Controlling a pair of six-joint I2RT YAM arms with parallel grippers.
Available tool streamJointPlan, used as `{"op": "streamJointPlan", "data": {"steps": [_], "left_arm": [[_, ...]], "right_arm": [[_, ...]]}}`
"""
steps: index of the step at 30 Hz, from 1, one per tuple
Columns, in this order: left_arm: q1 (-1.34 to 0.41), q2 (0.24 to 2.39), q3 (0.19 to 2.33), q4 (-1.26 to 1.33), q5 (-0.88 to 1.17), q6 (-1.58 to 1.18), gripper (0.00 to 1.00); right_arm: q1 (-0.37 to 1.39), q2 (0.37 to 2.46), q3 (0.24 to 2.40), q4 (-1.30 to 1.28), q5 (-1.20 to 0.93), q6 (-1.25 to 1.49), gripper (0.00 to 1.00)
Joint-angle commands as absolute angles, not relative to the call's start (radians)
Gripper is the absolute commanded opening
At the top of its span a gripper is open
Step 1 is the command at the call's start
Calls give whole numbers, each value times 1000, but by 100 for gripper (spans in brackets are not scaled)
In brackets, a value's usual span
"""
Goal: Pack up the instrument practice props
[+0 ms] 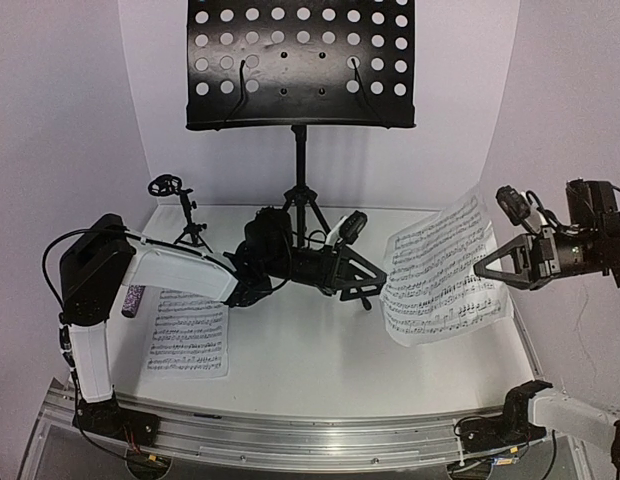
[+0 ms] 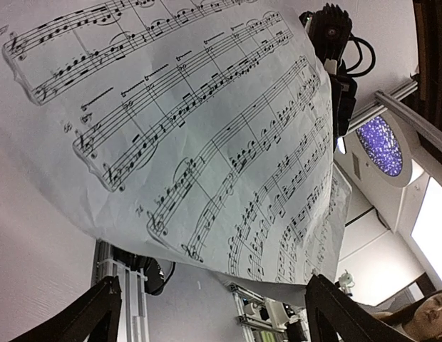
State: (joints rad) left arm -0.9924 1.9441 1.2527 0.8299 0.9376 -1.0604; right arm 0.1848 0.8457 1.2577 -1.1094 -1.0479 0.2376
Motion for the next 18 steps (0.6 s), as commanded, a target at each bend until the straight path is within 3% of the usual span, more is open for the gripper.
{"op": "streamJointPlan", "data": {"steps": [1, 5, 13, 18], "left_arm": [[-1004, 1881, 1238, 885, 918, -1094, 84], [-1011, 1916, 1276, 856, 919, -1139, 85], [-973, 1892, 1211, 814, 919, -1214, 99], [-954, 1895, 1202, 817, 944, -1225, 100]], "right_arm": [[186, 821, 1241, -1093, -1070, 205, 0], [186, 814, 1241, -1094, -1061, 202, 0], [187, 834, 1294, -1151, -1065, 130, 0], [187, 876, 1344, -1183, -1071, 85, 0]]}}
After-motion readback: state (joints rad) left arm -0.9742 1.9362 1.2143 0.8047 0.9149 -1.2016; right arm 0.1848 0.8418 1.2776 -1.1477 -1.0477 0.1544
